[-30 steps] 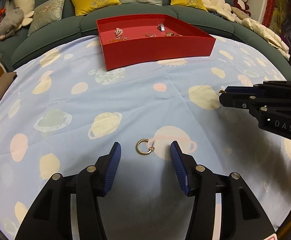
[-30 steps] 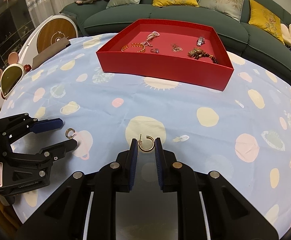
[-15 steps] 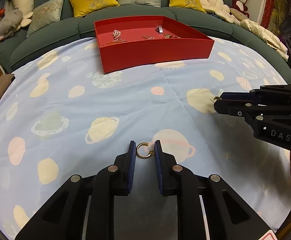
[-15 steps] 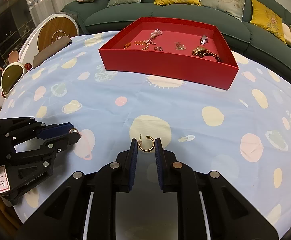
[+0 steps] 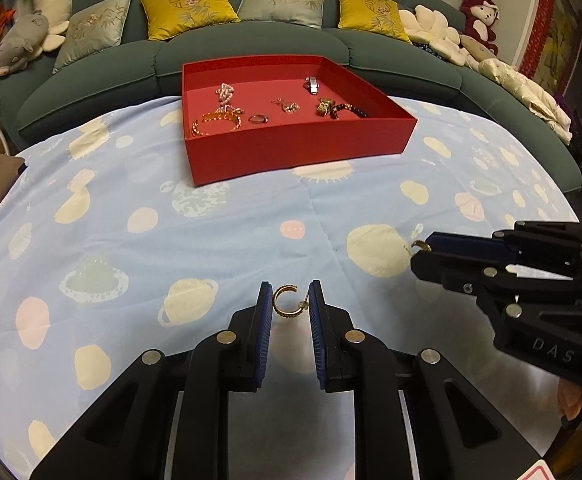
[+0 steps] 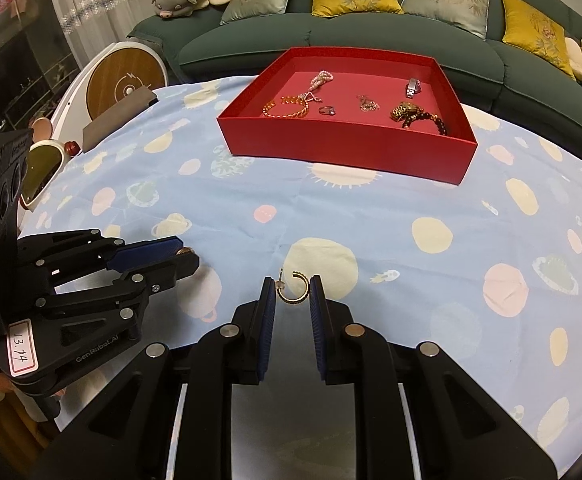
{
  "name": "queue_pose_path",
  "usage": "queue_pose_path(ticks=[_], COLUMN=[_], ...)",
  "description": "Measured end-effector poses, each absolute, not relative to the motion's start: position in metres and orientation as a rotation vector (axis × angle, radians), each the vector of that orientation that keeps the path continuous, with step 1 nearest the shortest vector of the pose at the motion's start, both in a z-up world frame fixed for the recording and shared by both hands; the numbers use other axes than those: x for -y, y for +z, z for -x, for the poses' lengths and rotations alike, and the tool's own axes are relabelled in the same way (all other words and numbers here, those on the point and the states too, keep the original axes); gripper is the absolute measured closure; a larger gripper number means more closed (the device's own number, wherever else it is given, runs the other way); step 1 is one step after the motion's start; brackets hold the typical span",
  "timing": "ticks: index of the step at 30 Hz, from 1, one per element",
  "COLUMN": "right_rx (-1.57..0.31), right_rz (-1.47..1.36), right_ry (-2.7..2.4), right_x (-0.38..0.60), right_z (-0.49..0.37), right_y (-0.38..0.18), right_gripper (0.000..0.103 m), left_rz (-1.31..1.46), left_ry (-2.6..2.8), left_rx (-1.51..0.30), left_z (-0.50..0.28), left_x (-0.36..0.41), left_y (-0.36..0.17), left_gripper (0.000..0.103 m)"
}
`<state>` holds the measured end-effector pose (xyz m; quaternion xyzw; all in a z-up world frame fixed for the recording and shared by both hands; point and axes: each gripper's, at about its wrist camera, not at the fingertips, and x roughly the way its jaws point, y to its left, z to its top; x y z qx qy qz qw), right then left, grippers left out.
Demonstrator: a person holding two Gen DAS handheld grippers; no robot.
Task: Organize jewelry
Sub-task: 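Lift both hoop earrings and carry them over the red tray, then lower the hoop earrings into the tray and open both grippers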
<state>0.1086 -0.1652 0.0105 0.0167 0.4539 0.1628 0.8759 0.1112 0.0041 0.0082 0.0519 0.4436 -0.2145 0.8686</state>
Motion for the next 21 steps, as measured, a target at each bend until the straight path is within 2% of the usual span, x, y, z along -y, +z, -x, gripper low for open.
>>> queue_pose_path(ticks=[21], right_rx=[-0.796], right_rz=[-0.153], right_ry=[0.207], right_x=[0.21], right_z=[-0.168], right_y=[0.063], right_gripper=[0.086], left_rz=[0.054], left_ry=[-0.325], left_rx=[-0.831], left_z=[-0.192], left_x=[0.0], left_y=[0.08], left_gripper=[0.087])
